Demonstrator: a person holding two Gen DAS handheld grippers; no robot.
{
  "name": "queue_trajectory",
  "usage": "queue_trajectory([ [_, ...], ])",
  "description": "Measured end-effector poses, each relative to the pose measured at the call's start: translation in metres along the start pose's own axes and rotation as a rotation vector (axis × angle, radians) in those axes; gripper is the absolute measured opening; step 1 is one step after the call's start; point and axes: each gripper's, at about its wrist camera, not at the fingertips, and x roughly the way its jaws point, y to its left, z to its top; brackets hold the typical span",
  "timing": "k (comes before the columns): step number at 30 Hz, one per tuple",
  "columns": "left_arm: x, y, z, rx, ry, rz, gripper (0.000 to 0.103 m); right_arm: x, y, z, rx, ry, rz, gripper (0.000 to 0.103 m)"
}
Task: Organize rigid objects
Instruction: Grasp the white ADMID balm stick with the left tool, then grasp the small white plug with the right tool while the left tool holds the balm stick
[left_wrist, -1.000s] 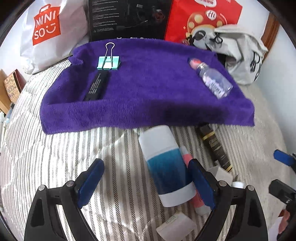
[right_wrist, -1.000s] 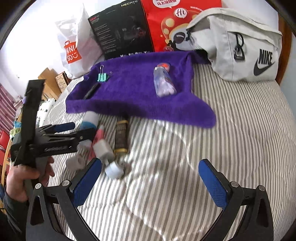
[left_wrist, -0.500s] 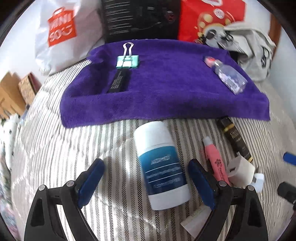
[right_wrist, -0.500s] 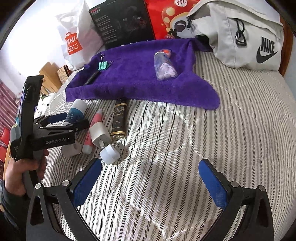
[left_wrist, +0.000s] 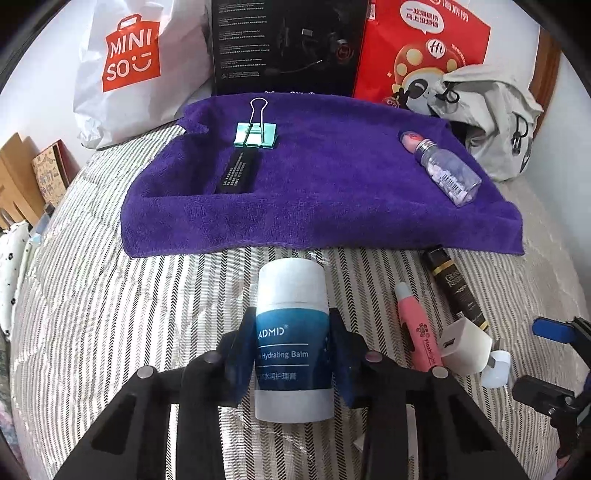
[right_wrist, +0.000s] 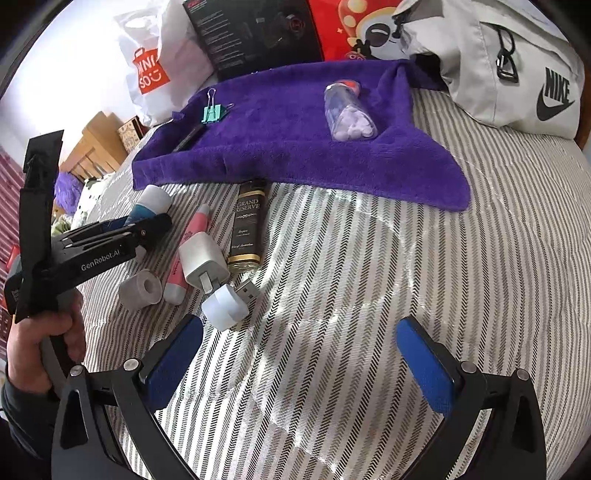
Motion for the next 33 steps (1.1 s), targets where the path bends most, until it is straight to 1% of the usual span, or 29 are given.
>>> queue_trajectory([
  [2, 0.0, 0.002, 0.0, -0.008, -0.003, -0.018, 0.034, 0.001, 0.0, 0.002, -0.001, -0.008, 0.002, 0.103],
  [5, -0.001, 0.003, -0.001, -0.003, -0.001, -0.023, 0.034, 0.003, 0.001, 0.004, -0.012, -0.015, -0.01, 0.103],
  [7, -0.001, 0.005, -0.001, 0.002, -0.002, -0.016, 0.034, 0.003, 0.006, 0.004, -0.045, -0.019, -0.028, 0.103],
  [12, -0.001, 0.008, -0.002, 0.002, 0.001, -0.03, 0.034, 0.008, 0.021, -0.001, -0.138, -0.009, -0.052, 0.101],
  [15, -0.001, 0.008, -0.002, 0.008, 0.001, -0.035, 0.034, 0.01, 0.029, -0.004, -0.179, -0.034, -0.056, 0.098],
  [19, -0.002, 0.011, -0.003, 0.008, 0.002, -0.053, 0.034, 0.017, 0.041, -0.009, -0.28, -0.081, -0.122, 0.09],
  [21, -0.003, 0.012, -0.003, 0.008, 0.001, -0.06, 0.034, 0.016, 0.043, -0.011, -0.308, -0.094, -0.115, 0.087],
  [22, -0.003, 0.013, -0.003, 0.007, -0.001, -0.065, 0.034, 0.015, 0.042, -0.01, -0.313, -0.102, -0.112, 0.08],
  [23, -0.003, 0.013, -0.004, 0.005, -0.003, -0.069, 0.034, 0.014, 0.041, -0.01, -0.32, -0.112, -0.11, 0.072],
  [25, -0.003, 0.014, -0.004, 0.006, -0.006, -0.075, 0.034, 0.013, 0.039, -0.009, -0.337, -0.113, -0.099, 0.068],
  [27, -0.004, 0.014, -0.004, 0.005, -0.009, -0.077, 0.034, 0.012, 0.038, -0.006, -0.343, -0.11, -0.093, 0.061],
  [28, -0.004, 0.015, -0.005, 0.001, -0.012, -0.08, 0.034, 0.011, 0.039, -0.007, -0.344, -0.112, -0.09, 0.051],
  [29, -0.004, 0.016, -0.005, 0.002, -0.012, -0.084, 0.034, 0.01, 0.039, -0.006, -0.343, -0.115, -0.084, 0.035],
  [33, -0.006, 0.023, -0.005, -0.008, -0.01, -0.089, 0.034, 0.009, 0.037, -0.005, -0.304, -0.103, -0.065, 0.036],
])
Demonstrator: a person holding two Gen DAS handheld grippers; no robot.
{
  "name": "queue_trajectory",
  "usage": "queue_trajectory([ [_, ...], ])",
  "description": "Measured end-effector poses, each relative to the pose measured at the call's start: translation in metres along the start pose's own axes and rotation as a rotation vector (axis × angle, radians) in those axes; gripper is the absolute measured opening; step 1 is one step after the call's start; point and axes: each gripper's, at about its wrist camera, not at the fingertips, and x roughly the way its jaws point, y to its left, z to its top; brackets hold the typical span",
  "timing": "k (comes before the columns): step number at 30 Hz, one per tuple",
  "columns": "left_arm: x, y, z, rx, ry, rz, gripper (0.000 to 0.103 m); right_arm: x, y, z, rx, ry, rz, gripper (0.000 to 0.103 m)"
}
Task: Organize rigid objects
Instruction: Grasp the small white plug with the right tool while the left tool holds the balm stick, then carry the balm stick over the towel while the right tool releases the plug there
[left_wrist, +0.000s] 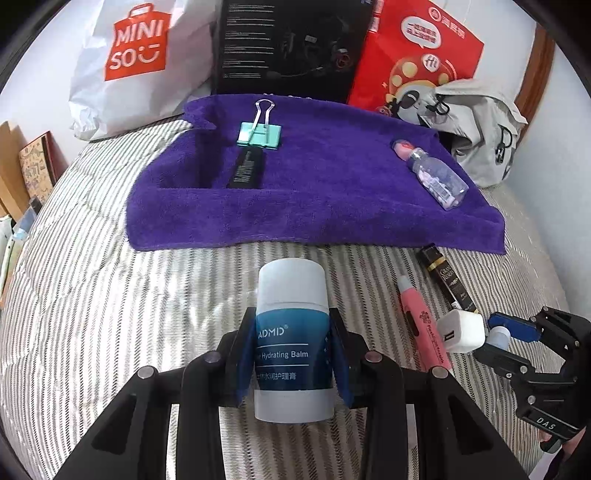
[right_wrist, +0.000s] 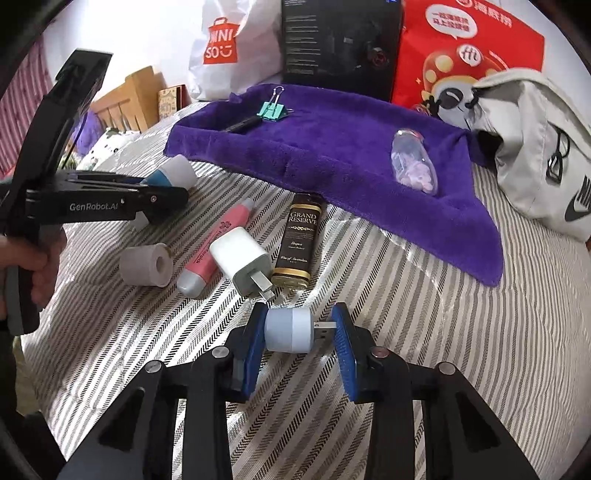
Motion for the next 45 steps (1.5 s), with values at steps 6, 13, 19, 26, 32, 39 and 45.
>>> queue_trajectory([
  [6, -0.004, 0.01, 0.0, -0.021, -0.007, 0.002, 0.034, -0.004, -0.009, -0.001, 0.068, 0.007, 0.026, 0.036],
  [13, -0.011, 0.015, 0.002, -0.031, -0.021, -0.007, 0.034, -0.009, -0.016, 0.0, 0.1, 0.011, 0.019, 0.036],
  [19, -0.022, 0.016, 0.011, -0.028, -0.046, -0.02, 0.034, -0.02, -0.022, 0.011, 0.104, -0.01, 0.014, 0.036],
  [26, -0.035, 0.017, 0.028, -0.01, -0.075, -0.02, 0.034, -0.028, -0.03, 0.036, 0.111, -0.051, 0.033, 0.036],
  [32, -0.039, 0.017, 0.055, 0.016, -0.099, -0.023, 0.034, -0.025, -0.037, 0.063, 0.11, -0.071, 0.045, 0.036],
  [39, -0.031, 0.017, 0.089, 0.039, -0.117, -0.019, 0.034, -0.011, -0.053, 0.099, 0.128, -0.097, 0.057, 0.036],
  [45, -0.017, 0.026, 0.104, 0.024, -0.11, -0.015, 0.034, 0.024, -0.067, 0.129, 0.121, -0.068, 0.049, 0.036],
])
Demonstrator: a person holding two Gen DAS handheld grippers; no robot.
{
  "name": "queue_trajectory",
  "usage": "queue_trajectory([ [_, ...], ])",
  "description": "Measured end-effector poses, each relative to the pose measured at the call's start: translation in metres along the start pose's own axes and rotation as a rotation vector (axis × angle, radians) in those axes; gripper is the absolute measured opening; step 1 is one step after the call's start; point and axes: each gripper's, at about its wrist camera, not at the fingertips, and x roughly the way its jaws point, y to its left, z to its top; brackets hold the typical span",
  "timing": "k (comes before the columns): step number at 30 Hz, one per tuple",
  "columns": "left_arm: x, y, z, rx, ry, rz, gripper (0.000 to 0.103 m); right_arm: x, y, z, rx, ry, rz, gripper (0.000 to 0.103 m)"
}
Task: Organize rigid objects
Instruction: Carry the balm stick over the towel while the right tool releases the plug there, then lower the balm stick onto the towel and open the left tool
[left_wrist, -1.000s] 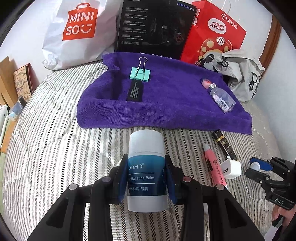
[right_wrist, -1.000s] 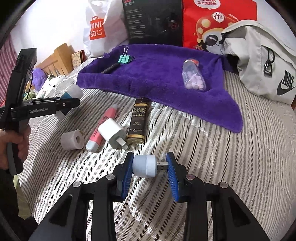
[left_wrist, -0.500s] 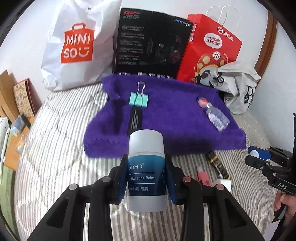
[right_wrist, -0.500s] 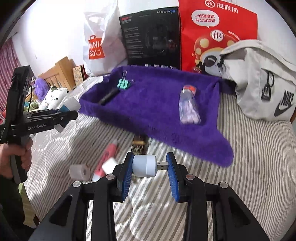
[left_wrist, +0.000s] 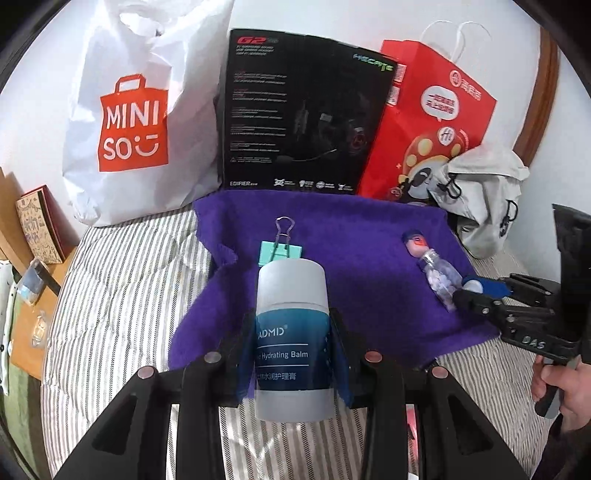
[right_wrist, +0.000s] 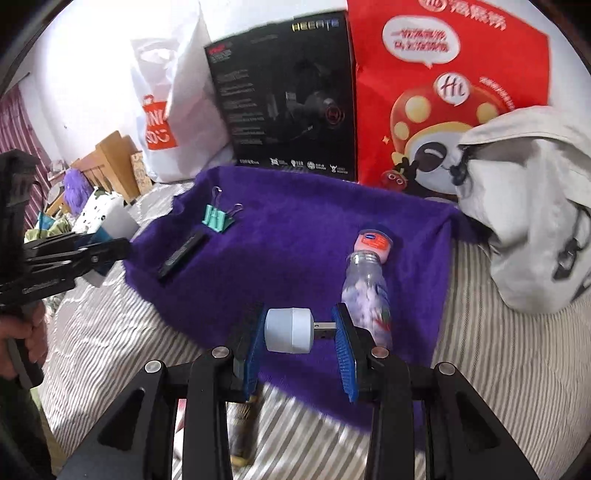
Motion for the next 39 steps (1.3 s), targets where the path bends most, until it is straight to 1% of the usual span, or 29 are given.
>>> queue_trajectory([
  [3, 0.005, 0.008, 0.0, -0.016, 0.007, 0.005, 0.034, 0.022, 0.001, 0.004, -0.023, 0.047, -0.01, 0.036],
  [8, 0.011, 0.022, -0.003, -0.034, 0.018, 0.008, 0.034, 0.048, 0.006, -0.006, -0.056, 0.125, -0.044, 0.036],
  [10, 0.012, 0.025, -0.003, -0.038, 0.02, 0.009, 0.034, 0.053, 0.008, -0.009, -0.064, 0.141, -0.041, 0.036],
  [12, 0.013, 0.027, -0.003, -0.042, 0.02, 0.006, 0.034, 0.053, 0.009, -0.01, -0.064, 0.136, -0.043, 0.036],
  [15, 0.014, 0.027, -0.001, -0.04, 0.02, 0.004, 0.034, 0.054, 0.006, -0.009, -0.05, 0.156, -0.022, 0.036],
  [16, 0.015, 0.027, -0.001, -0.037, 0.021, 0.001, 0.034, 0.054, 0.005, -0.009, -0.05, 0.16, -0.015, 0.037],
  [18, 0.017, 0.026, 0.001, -0.035, 0.024, -0.004, 0.034, 0.053, 0.005, -0.009, -0.049, 0.169, 0.001, 0.042],
  [22, 0.023, 0.019, 0.005, -0.021, 0.034, -0.019, 0.034, 0.04, 0.005, -0.011, -0.026, 0.17, 0.013, 0.043],
  [24, 0.027, 0.013, 0.009, -0.008, 0.039, -0.026, 0.034, 0.032, 0.006, -0.012, -0.025, 0.158, 0.016, 0.046],
  [26, 0.032, 0.005, 0.013, 0.01, 0.045, -0.032, 0.034, 0.019, 0.004, -0.015, -0.011, 0.135, 0.022, 0.051],
  [28, 0.039, -0.003, 0.018, 0.028, 0.053, -0.037, 0.034, 0.009, 0.001, -0.018, 0.009, 0.121, 0.019, 0.052],
  [32, 0.059, -0.022, 0.023, 0.064, 0.086, -0.046, 0.034, -0.011, -0.013, -0.028, 0.062, 0.097, 0.014, 0.052],
  [36, 0.079, -0.036, 0.022, 0.094, 0.123, -0.025, 0.034, -0.025, -0.02, -0.041, 0.09, 0.095, 0.019, 0.055],
  [39, 0.089, -0.043, 0.018, 0.106, 0.153, -0.033, 0.034, -0.033, -0.023, -0.053, 0.116, 0.101, 0.018, 0.058],
])
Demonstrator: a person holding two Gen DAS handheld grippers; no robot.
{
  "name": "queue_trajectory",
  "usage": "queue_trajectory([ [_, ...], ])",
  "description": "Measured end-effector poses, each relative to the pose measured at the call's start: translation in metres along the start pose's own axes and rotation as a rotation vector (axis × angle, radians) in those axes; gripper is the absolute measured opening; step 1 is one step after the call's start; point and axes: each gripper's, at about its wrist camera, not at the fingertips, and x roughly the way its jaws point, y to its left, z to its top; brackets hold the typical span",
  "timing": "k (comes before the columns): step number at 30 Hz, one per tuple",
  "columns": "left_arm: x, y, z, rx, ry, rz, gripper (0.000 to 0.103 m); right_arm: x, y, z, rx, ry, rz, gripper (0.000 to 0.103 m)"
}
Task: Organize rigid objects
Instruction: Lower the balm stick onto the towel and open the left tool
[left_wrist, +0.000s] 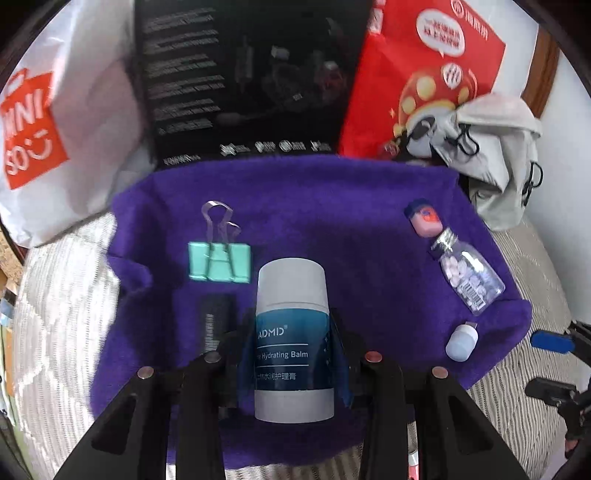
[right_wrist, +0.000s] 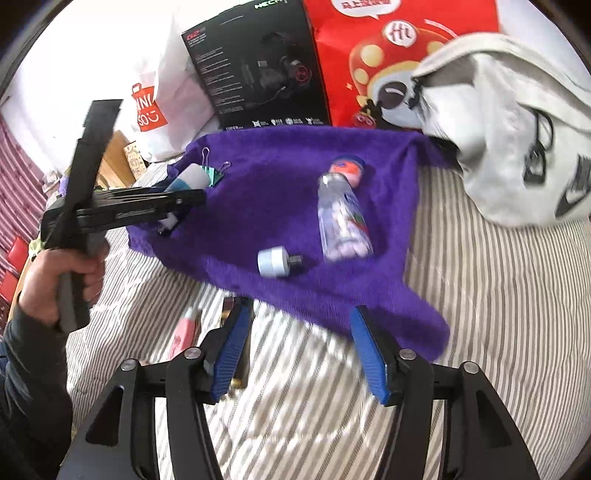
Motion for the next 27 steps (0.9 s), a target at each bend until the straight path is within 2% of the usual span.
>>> queue_trajectory([
  [8, 0.011, -0.01, -0.003, 0.033, 0.034, 0.03, 0.034, -0.003, -0.01, -0.025, 0.052, 0.042, 0.014, 0.059],
  [15, 0.01, -0.016, -0.006, 0.065, 0.034, 0.067, 0.035, -0.01, -0.019, -0.034, 0.097, 0.03, 0.019, 0.059],
  [20, 0.008, -0.015, -0.009, 0.063, 0.04, 0.068, 0.036, -0.016, -0.019, -0.036, 0.097, 0.024, 0.011, 0.061],
  [22, 0.007, -0.015, -0.009, 0.058, 0.043, 0.062, 0.039, -0.019, -0.019, -0.037, 0.099, 0.019, 0.011, 0.062],
  [27, -0.004, -0.009, -0.013, 0.031, 0.024, 0.052, 0.059, -0.025, -0.016, -0.04, 0.098, 0.008, 0.009, 0.064],
])
